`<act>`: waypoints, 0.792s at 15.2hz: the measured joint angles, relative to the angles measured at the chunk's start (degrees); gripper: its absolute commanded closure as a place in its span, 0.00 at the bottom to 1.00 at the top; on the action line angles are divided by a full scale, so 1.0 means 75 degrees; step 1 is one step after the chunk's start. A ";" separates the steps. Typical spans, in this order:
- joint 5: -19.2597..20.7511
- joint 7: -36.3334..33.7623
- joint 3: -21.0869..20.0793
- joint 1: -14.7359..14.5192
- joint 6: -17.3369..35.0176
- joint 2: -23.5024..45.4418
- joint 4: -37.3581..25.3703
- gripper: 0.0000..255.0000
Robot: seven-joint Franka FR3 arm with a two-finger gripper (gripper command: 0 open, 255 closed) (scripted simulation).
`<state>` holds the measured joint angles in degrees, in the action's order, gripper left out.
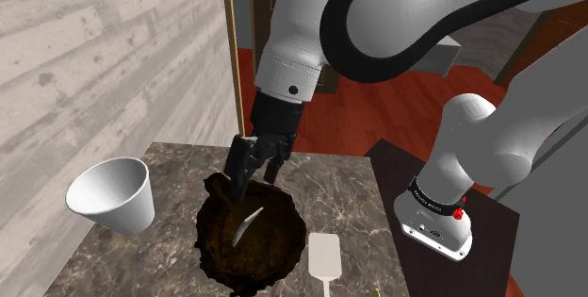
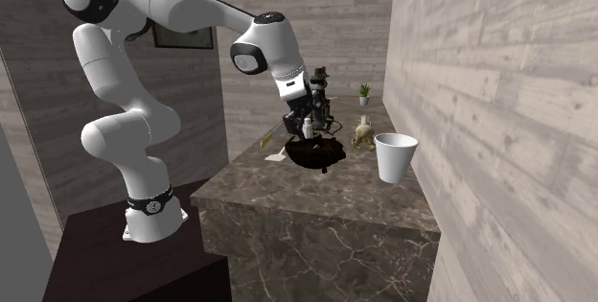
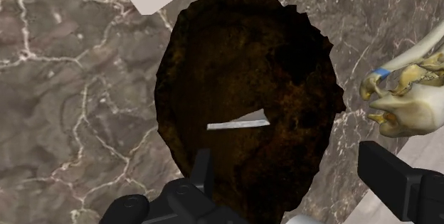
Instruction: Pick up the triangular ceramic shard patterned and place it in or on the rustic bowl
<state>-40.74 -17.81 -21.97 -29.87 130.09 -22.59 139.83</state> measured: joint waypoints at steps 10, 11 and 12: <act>0.0308 -0.0118 0.0417 0.0162 -0.1029 -0.0624 -0.0297 0.00; 0.0311 -0.0120 0.0420 0.0164 -0.1038 -0.0626 -0.0302 0.00; 0.0313 -0.0121 0.0422 0.0165 -0.1044 -0.0629 -0.0304 0.00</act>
<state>-38.39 -18.71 -18.81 -28.64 122.26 -27.30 137.56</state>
